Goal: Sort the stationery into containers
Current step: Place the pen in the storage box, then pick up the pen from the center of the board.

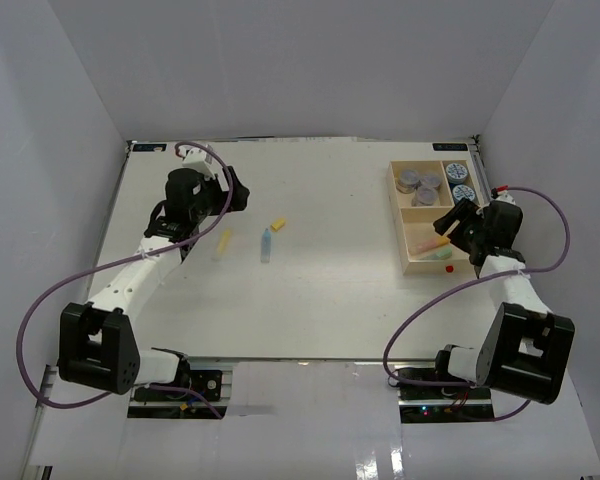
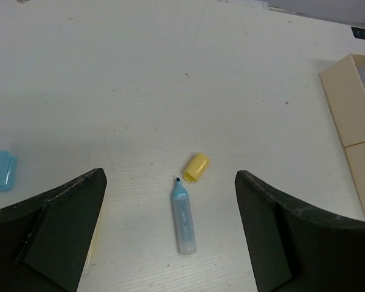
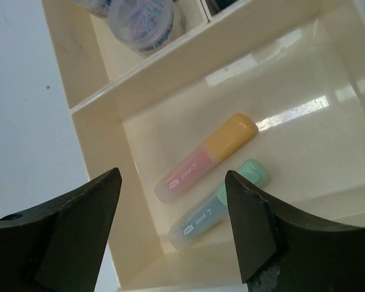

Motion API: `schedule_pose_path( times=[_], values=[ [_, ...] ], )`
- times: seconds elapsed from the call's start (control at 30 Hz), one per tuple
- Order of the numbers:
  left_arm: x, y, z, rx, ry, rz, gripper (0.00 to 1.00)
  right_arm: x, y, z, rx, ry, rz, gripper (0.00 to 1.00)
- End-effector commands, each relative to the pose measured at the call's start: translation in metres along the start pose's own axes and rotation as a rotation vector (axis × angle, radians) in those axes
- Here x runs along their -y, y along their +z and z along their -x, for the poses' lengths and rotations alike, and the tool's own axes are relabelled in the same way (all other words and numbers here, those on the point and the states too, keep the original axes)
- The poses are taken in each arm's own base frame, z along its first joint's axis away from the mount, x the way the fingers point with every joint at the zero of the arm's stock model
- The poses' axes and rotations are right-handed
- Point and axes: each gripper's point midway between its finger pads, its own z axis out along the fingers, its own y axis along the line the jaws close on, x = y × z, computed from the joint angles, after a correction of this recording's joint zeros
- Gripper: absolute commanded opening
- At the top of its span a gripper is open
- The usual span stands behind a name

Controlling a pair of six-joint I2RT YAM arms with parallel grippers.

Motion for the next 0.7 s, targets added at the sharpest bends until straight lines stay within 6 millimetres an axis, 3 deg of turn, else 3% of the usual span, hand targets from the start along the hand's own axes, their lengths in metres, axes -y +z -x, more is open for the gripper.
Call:
schedule_pose_path(
  times=[0.0, 0.03, 0.07, 0.27, 0.37, 0.5, 0.67],
  values=[
    [-0.009, 0.002, 0.004, -0.021, 0.028, 0.051, 0.98, -0.007, -0.022, 0.024, 0.103, -0.074, -0.003, 0.77],
    [-0.011, 0.003, 0.005, -0.026, 0.040, 0.067, 0.98, -0.016, -0.032, 0.030, 0.137, -0.091, 0.024, 0.79],
    [-0.025, 0.006, -0.004, -0.061, 0.064, 0.129, 0.98, -0.020, -0.036, 0.030, 0.143, -0.102, 0.039, 0.81],
    [-0.055, 0.012, -0.036, -0.236, 0.181, 0.246, 0.98, -0.048, -0.071, 0.030, 0.229, -0.168, 0.182, 0.93],
    [-0.065, 0.017, -0.067, -0.350, 0.199, 0.259, 0.98, -0.062, -0.083, 0.031, 0.269, -0.200, 0.253, 0.97],
    [-0.077, 0.023, -0.107, -0.488, 0.206, 0.271, 0.95, -0.065, -0.080, 0.025, 0.258, -0.203, 0.284, 0.98],
    [-0.085, 0.025, -0.132, -0.567, 0.224, 0.280, 0.91, -0.063, -0.076, 0.014, 0.237, -0.199, 0.299, 0.98]
  ],
)
